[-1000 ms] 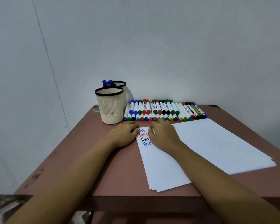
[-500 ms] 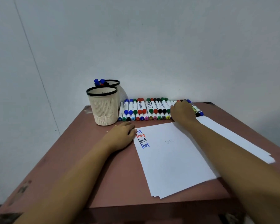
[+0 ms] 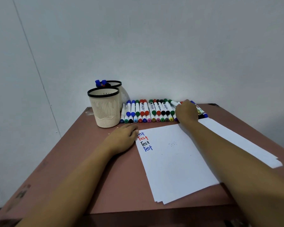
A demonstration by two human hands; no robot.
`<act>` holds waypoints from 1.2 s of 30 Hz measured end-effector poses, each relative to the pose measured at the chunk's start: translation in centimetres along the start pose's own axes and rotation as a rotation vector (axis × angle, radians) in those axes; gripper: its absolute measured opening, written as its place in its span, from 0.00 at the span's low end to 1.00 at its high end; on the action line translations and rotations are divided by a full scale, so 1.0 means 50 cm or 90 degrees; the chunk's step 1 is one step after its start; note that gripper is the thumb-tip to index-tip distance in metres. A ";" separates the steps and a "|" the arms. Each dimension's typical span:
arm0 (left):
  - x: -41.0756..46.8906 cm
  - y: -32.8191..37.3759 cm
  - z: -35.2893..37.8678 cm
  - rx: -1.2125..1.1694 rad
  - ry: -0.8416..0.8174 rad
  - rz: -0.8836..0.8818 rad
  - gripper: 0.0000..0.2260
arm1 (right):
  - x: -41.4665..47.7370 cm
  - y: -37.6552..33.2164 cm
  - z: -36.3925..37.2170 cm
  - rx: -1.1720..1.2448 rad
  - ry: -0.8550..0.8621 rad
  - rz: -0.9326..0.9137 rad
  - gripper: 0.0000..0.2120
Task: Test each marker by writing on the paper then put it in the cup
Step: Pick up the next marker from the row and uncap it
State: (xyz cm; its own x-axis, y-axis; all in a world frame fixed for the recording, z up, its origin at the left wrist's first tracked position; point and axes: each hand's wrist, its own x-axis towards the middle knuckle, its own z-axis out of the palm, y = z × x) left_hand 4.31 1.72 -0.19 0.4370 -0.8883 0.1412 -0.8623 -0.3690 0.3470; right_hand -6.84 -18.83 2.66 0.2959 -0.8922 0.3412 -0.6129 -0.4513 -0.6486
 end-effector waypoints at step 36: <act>-0.034 0.063 -0.006 -0.097 0.185 0.154 0.12 | -0.232 -0.039 -0.047 0.622 -0.346 0.009 0.15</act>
State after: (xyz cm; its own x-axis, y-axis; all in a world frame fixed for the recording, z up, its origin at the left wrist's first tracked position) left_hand 0.90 2.14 0.95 0.2994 -0.8217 0.4849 -0.9106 -0.0943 0.4024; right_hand -10.80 -7.57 1.54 0.7210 -0.6782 0.1420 0.1493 -0.0480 -0.9876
